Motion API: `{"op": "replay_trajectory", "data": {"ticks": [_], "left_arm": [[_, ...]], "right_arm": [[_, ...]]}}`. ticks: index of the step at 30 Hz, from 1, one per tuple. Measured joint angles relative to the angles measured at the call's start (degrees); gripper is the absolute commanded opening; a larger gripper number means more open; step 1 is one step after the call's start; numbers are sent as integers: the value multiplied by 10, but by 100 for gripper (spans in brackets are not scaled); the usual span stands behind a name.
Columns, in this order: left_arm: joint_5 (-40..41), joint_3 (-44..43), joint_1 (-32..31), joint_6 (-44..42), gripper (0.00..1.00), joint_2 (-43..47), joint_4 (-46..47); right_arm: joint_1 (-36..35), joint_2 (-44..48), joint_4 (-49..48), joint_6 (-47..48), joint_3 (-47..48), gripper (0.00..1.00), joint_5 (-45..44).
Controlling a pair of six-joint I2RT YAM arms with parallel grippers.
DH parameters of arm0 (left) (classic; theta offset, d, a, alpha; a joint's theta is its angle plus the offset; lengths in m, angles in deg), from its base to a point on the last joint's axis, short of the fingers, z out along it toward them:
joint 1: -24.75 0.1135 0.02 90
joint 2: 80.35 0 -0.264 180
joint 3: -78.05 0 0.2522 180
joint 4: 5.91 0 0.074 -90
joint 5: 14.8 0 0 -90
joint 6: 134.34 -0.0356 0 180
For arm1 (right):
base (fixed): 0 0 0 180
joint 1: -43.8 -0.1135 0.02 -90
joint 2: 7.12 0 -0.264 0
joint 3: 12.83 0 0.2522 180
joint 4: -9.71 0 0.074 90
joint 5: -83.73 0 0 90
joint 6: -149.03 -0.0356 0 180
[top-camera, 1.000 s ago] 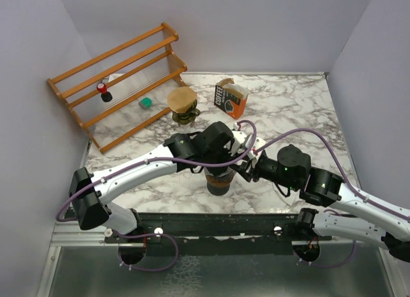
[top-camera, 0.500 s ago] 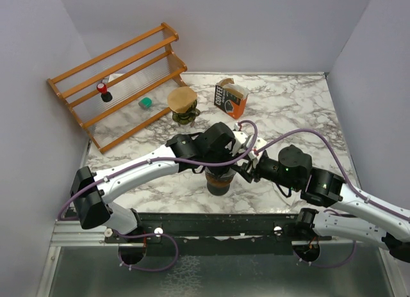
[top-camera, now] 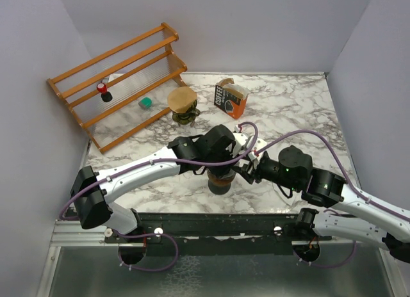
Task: Place the coffee filter in the dripper
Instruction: Place the coffee filter in the coffee dripper.
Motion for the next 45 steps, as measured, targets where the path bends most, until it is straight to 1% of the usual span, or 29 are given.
{"op": "replay_trajectory", "data": {"ticks": [10, 14, 17, 22, 23, 41, 45], "left_arm": [[-3, 13, 0, 3, 23, 1, 14], [-8, 13, 0, 5, 19, 1, 13], [-12, 13, 0, 5, 14, 1, 13], [-17, 10, 0, 5, 1, 1, 7], [-17, 7, 0, 5, 0, 0, 4], [-21, -42, 0, 0, 0, -4, -38], [-21, -45, 0, -2, 18, -7, -42]], "right_arm": [[0, 0, 1, -2, 0, 49, 0], [0, 0, 0, -4, 0, 49, 0], [0, 0, 0, -4, 0, 49, 0], [0, 0, 0, -4, 0, 49, 0], [0, 0, -1, -4, 0, 49, 0], [0, 0, -7, -4, 0, 49, 0], [0, 0, -7, -4, 0, 49, -2]]}}
